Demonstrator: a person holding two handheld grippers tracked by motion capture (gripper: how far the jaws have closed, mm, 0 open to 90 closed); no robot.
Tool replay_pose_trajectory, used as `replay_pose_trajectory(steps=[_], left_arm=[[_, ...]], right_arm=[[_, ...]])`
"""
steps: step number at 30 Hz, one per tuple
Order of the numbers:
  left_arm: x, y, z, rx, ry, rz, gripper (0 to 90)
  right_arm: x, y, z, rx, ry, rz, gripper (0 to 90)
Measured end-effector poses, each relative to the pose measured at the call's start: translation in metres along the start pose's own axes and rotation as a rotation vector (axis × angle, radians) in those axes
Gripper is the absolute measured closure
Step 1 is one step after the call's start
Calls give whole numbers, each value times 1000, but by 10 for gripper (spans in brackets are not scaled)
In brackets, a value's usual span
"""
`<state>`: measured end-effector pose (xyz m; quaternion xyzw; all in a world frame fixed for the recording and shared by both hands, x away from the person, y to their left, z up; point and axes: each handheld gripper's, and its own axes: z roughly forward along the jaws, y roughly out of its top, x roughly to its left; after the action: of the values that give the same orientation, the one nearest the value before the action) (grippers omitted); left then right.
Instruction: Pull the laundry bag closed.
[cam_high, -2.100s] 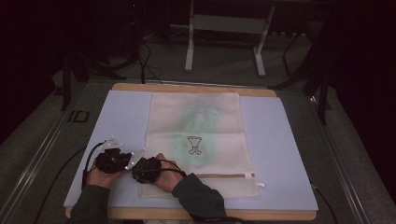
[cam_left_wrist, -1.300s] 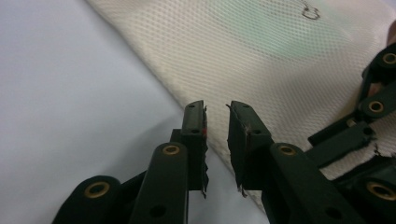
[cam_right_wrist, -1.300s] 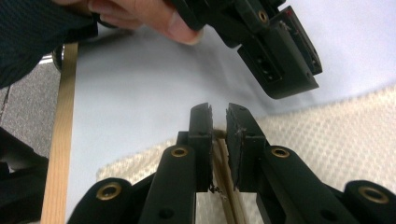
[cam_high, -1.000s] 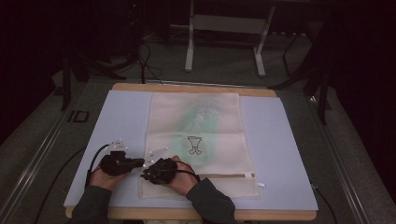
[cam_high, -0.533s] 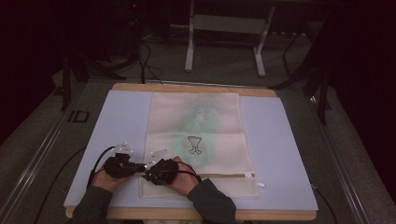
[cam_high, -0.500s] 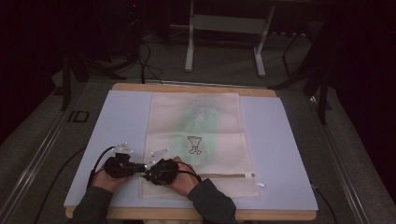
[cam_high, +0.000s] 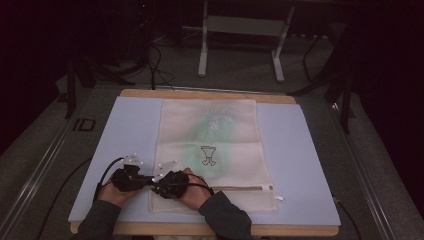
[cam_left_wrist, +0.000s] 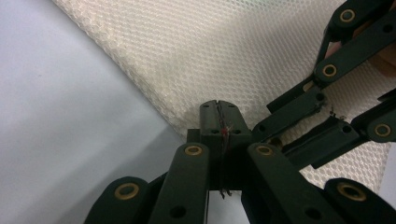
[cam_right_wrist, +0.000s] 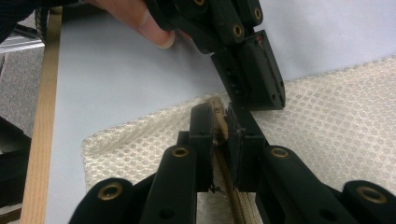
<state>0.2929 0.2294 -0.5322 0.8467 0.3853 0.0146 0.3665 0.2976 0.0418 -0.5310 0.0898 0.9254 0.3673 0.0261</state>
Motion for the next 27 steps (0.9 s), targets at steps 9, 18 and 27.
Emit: replay_pose_trajectory(steps=[9,18,27], left_arm=[[-2,2,0,21,16,36,900],[-2,2,0,21,10,34,900],[0,1,0,14,2,25,900]], right_arm=[[0,-2,-3,8,1,-14,820],[-1,-3,-7,27,-7,-25,821],[-1,-7,-14,44,-21,-41,820]])
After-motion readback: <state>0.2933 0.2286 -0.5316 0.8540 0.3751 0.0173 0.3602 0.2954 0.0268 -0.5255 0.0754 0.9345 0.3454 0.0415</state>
